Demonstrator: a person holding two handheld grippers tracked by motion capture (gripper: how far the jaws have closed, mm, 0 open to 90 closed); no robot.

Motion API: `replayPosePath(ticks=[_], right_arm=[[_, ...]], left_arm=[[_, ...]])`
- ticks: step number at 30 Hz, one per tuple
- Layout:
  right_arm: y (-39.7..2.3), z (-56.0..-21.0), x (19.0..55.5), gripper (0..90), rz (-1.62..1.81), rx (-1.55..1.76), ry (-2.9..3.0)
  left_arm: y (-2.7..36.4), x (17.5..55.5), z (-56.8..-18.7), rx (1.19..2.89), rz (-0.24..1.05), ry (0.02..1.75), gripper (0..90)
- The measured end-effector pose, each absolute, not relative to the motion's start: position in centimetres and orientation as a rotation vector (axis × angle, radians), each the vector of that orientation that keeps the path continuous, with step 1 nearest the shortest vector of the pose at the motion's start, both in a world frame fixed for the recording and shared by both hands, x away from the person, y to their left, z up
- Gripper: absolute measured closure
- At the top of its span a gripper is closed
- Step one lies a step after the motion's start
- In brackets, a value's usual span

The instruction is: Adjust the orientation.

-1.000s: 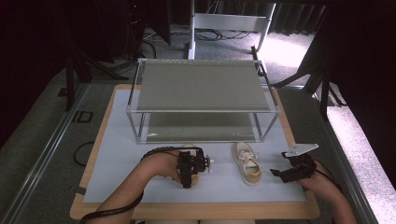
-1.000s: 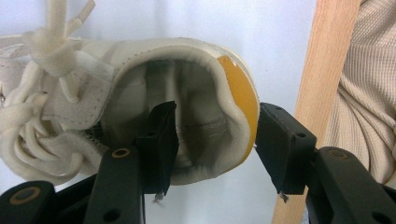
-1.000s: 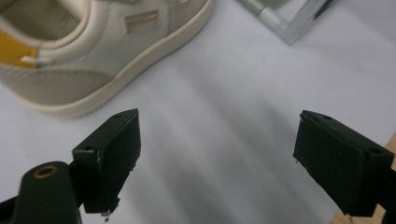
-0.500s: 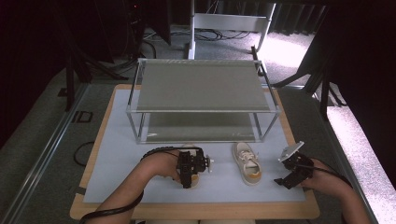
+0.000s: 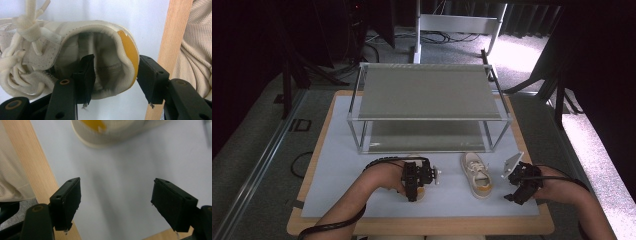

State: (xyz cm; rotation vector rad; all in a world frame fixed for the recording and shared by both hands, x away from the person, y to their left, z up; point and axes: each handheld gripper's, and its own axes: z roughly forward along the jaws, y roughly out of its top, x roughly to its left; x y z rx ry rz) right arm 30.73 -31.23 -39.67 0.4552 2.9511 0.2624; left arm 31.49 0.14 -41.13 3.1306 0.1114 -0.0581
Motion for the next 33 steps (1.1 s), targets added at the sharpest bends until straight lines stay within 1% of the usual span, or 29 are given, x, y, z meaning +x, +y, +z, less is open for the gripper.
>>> replayPosePath(ticks=[3, 6, 8, 13, 18, 19, 20, 21, 23, 24, 28, 29, 30, 33], right_arm=[[-30.3, -38.9, 30.9, 23.4, 0.276, 0.402, 2.961], [-29.6, -38.4, 31.0, 25.4, 0.283, 0.366, 2.964], [-28.5, -37.9, 31.3, 25.6, 0.277, 0.322, 2.966], [-26.8, -37.7, 31.4, 33.2, 0.287, 0.25, 3.016], [-26.0, -37.9, 31.3, 36.7, 0.293, 0.202, 3.039], [-25.2, -38.0, 31.3, 42.4, 0.281, 0.129, 3.056], [-24.9, -38.1, 31.3, 45.3, 0.281, 0.103, 3.066], [-24.6, -38.2, 31.2, 45.9, 0.27, 0.075, 3.066], [-24.1, -38.5, 31.2, 51.3, 0.222, 0.022, 3.074], [-23.9, -38.8, 31.2, 52.6, 0.211, -0.007, 3.085], [-23.0, -39.7, 31.6, 64.0, 0.102, -0.049, 3.093], [-23.0, -39.7, 31.6, 64.0, 0.102, -0.049, 3.093], [-22.7, -40.2, 31.8, 67.1, 0.07, -0.066, 3.106], [-22.4, -40.2, 31.7, 69.8, 0.043, -0.117, 3.1]], left_arm=[[0.1, 31.5, -41.1, 3.131, -0.061, 0.116, 48.0], [0.1, 31.5, -41.1, 3.135, -0.06, 0.113, 48.0], [0.1, 31.5, -41.2, 3.134, -0.065, 0.117, 48.1], [0.1, 31.7, -41.1, 3.124, -0.084, 0.147, 48.1], [0.1, 31.7, -41.2, 3.128, -0.079, 0.13, 48.1], [0.1, 31.6, -41.2, 3.13, -0.075, 0.127, 48.1], [0.1, 31.6, -41.2, 3.131, -0.075, 0.126, 48.1], [0.1, 31.7, -41.2, 3.131, -0.075, 0.124, 48.1], [0.1, 31.7, -41.3, 3.131, -0.075, 0.124, 48.1], [0.1, 31.6, -41.3, 3.131, -0.074, 0.123, 48.1], [0.1, 31.6, -41.3, 3.13, -0.073, 0.12, 48.0], [0.1, 31.6, -41.3, 3.13, -0.073, 0.12, 48.1], [0.1, 31.7, -41.3, 3.129, -0.073, 0.116, 48.1], [0.2, 31.7, -41.3, 3.123, -0.075, 0.117, 48.1]])
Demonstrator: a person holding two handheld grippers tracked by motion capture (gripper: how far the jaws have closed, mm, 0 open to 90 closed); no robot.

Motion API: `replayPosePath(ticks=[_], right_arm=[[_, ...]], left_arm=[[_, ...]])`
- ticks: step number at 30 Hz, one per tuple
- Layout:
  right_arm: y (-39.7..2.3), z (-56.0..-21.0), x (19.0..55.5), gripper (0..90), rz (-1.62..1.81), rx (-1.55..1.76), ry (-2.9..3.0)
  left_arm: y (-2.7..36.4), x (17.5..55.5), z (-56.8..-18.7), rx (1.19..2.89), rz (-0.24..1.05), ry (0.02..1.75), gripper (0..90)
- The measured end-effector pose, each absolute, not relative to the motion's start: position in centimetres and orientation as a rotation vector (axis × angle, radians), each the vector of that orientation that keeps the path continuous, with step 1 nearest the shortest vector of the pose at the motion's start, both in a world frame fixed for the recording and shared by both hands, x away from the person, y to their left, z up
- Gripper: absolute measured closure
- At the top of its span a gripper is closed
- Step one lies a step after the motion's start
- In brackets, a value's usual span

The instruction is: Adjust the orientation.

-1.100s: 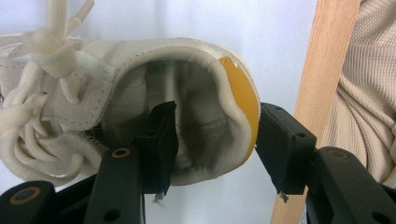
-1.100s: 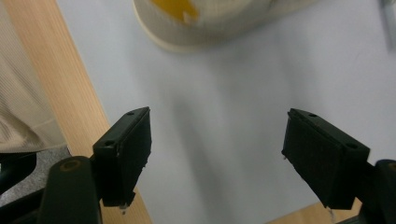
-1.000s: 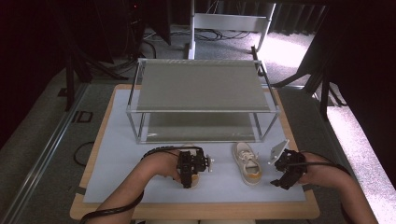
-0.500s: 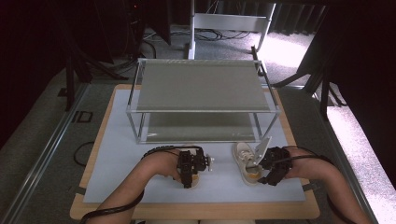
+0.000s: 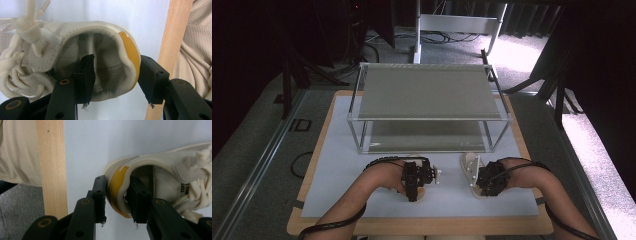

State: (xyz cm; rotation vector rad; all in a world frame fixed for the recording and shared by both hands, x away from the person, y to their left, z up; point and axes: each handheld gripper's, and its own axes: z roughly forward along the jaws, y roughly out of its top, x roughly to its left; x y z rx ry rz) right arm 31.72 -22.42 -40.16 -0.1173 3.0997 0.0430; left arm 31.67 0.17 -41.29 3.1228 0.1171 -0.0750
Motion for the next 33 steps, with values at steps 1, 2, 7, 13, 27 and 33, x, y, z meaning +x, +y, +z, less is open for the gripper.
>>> replayPosePath(ticks=[1, 2, 7, 13, 27, 33], right_arm=[[-22.2, -40.1, 31.6, 71.2, 0.047, -0.129, 3.106], [-22.1, -39.9, 31.5, 71.9, 0.063, -0.147, 3.108], [-21.4, -39.8, 31.2, 72.1, 0.131, -0.17, 3.087], [-20.0, -39.3, 31.1, 72.0, 0.24, -0.201, 3.065], [-15.5, -40.0, 30.6, 70.5, 0.302, -0.271, 3.072], [-15.3, -40.2, 30.4, 66.6, 0.335, -0.281, 3.052]], left_arm=[[0.2, 31.7, -41.3, 3.122, -0.075, 0.116, 48.1], [0.2, 31.7, -41.3, 3.122, -0.075, 0.116, 48.1], [0.1, 31.7, -41.3, 3.127, -0.072, 0.118, 48.1], [0.2, 31.6, -41.3, 3.125, -0.067, 0.103, 48.1], [0.5, 31.8, -40.9, 3.15, -0.051, -0.016, 48.1], [0.7, 31.4, -41.2, 3.076, -0.04, 0.089, 48.1]])
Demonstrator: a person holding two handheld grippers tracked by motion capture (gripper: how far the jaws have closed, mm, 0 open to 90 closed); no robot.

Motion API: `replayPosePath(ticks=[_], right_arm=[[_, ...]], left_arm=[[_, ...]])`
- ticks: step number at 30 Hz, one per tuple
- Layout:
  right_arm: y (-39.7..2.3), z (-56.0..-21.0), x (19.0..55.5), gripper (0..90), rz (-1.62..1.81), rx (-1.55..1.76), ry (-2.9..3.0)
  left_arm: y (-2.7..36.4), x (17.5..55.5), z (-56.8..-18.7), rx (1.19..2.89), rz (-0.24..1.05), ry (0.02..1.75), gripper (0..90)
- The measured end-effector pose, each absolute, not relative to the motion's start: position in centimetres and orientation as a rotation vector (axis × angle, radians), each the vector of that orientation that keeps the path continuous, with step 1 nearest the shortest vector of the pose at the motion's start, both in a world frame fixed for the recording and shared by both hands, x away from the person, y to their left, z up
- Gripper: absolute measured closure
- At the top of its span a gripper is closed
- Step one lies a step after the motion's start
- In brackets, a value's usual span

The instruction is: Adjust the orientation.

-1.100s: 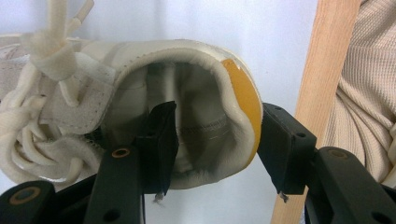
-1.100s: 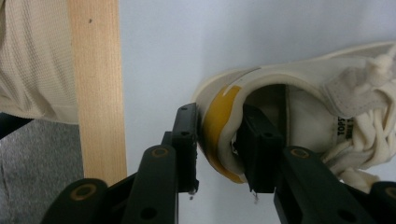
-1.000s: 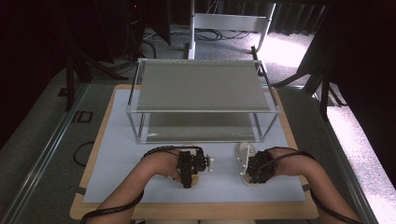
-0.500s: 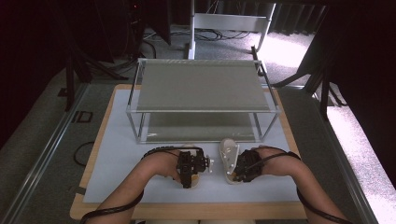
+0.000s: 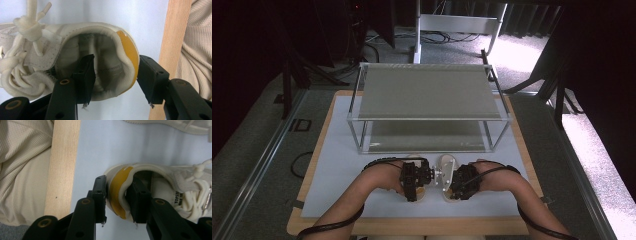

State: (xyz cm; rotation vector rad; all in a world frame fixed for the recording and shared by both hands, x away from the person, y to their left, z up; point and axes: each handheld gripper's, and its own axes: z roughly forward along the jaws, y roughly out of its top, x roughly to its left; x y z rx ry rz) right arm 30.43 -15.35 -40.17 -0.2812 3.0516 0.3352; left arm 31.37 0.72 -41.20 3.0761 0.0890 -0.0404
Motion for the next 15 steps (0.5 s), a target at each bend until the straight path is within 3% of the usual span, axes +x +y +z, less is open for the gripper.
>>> replayPosePath(ticks=[5, 8, 9, 12, 15], right_arm=[[-15.67, -39.43, 30.26, 59.2, 0.366, -0.258, 3.026], [-15.59, -39.98, 30.13, 65.3, 0.33, -0.279, 3.017], [-15.56, -40.12, 30.15, 70.7, 0.324, -0.271, 3.029], [-15.81, -40.15, 30.1, 71.8, 0.349, -0.281, 3.026], [-16.05, -40.03, 30.14, 72.4, 0.357, -0.274, 3.024]], left_arm=[[0.54, 31.26, -41.64, 3.084, -0.038, 0.091, 48.0], [0.51, 31.25, -41.82, 3.079, -0.038, 0.069, 48.5], [0.54, 31.16, -41.77, 3.065, -0.05, 0.041, 54.1], [0.69, 30.86, -41.51, 3.015, -0.06, -0.042, 68.6], [0.89, 30.85, -41.29, 2.987, -0.057, -0.085, 70.7]])
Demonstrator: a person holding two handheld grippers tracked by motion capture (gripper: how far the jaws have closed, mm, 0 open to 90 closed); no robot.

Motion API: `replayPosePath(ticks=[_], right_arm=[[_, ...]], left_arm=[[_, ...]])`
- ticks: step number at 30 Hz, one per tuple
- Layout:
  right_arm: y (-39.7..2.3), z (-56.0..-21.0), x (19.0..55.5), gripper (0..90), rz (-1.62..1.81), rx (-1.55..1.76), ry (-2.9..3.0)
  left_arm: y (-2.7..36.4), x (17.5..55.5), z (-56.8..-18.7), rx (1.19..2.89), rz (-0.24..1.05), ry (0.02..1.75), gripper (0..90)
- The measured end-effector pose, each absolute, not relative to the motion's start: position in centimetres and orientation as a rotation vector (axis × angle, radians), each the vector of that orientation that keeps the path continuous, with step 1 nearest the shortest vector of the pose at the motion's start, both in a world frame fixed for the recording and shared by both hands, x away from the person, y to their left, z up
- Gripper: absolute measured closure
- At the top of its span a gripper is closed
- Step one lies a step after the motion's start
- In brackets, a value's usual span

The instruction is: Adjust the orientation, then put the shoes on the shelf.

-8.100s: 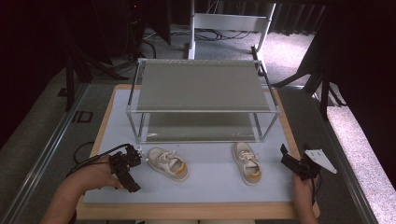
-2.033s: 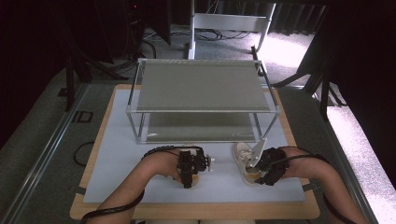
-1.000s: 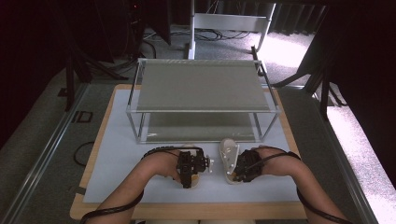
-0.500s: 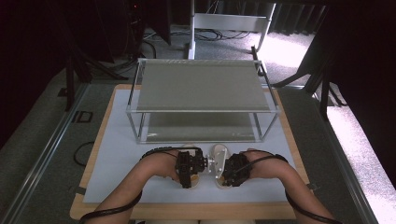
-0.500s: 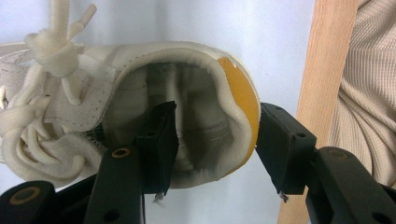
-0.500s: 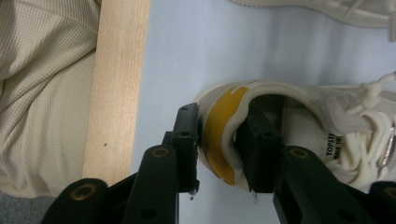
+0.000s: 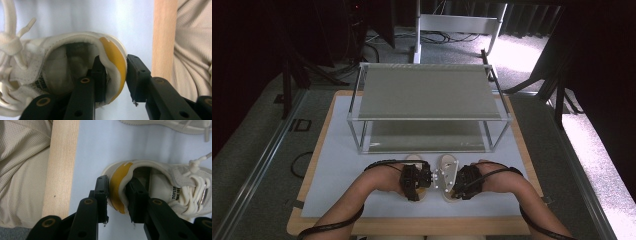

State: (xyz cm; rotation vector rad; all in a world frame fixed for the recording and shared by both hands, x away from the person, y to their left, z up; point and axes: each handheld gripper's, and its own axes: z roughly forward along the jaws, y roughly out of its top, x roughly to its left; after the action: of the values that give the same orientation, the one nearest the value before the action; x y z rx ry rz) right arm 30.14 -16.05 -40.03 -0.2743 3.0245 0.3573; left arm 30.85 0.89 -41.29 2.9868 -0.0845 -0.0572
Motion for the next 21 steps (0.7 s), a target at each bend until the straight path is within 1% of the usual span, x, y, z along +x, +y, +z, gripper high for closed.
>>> replayPosePath(ticks=[2, 4, 7, 8, 12, 13, 14, 16, 19, 21], right_arm=[[-16.3, -39.9, 30.1, 72.3, 0.363, -0.277, 3.011], [-16.6, -39.8, 30.3, 72.2, 0.381, -0.262, 2.997], [-17.1, -39.8, 30.6, 72.2, 0.373, -0.247, 2.972], [-17.3, -39.8, 30.8, 72.2, 0.369, -0.253, 2.963], [-17.9, -39.4, 31.4, 72.1, 0.355, -0.241, 2.933], [-18.1, -39.3, 31.6, 72.2, 0.357, -0.243, 2.923], [-18.2, -39.0, 31.9, 72.1, 0.369, -0.233, 2.912], [-18.3, -38.6, 32.3, 72.1, 0.386, -0.224, 2.898], [-18.3, -38.2, 32.9, 72.0, 0.399, -0.237, 2.871], [-18.1, -38.0, 33.4, 72.0, 0.411, -0.237, 2.855]], left_arm=[[1.0, 30.7, -41.1, 2.946, -0.043, -0.134, 71.9], [1.2, 30.5, -40.9, 2.919, -0.018, -0.148, 73.1], [1.8, 30.5, -40.5, 2.881, 0.041, -0.195, 76.7], [2.0, 30.6, -40.2, 2.85, 0.091, -0.226, 76.8], [2.1, 31.1, -39.6, 2.805, 0.159, -0.253, 77.5], [2.1, 31.2, -39.6, 2.794, 0.203, -0.278, 77.5], [2.1, 31.5, -39.6, 2.792, 0.205, -0.269, 77.6], [2.0, 32.0, -39.7, 2.775, 0.244, -0.297, 77.9], [1.8, 32.7, -40.0, 2.759, 0.271, -0.33, 78.2], [1.6, 33.1, -40.2, 2.735, 0.305, -0.4, 78.3]])
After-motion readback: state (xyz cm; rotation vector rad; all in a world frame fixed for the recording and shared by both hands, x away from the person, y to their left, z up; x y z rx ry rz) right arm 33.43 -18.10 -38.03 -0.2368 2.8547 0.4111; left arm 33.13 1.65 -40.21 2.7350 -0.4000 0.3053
